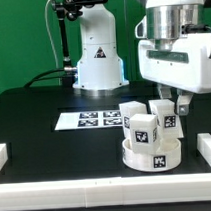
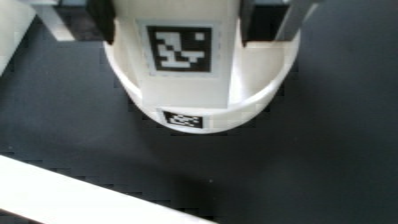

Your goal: Assemble stool

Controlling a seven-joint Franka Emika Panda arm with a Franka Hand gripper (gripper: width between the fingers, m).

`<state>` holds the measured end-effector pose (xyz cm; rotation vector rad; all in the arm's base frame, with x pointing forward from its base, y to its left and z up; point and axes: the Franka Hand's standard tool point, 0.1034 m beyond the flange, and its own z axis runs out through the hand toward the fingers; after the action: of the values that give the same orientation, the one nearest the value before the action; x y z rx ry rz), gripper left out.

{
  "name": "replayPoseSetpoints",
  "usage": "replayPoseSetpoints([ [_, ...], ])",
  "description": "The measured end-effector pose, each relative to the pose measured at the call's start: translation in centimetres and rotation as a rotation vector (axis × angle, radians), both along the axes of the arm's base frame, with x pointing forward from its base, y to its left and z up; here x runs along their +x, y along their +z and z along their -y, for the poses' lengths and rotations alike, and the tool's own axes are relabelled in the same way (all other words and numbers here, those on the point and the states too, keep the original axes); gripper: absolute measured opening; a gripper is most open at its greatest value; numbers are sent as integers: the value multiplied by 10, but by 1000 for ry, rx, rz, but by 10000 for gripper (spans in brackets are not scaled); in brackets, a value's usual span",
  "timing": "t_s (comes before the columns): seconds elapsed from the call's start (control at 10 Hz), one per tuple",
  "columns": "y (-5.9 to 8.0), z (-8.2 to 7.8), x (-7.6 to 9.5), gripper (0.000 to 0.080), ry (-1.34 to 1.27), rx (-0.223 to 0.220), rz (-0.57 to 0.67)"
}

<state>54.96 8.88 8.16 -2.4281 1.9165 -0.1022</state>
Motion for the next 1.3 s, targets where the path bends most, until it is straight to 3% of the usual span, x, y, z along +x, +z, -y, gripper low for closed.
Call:
replayPoseSetpoints([
  [1.3,0,-14,-2,338,-698,129,-14],
])
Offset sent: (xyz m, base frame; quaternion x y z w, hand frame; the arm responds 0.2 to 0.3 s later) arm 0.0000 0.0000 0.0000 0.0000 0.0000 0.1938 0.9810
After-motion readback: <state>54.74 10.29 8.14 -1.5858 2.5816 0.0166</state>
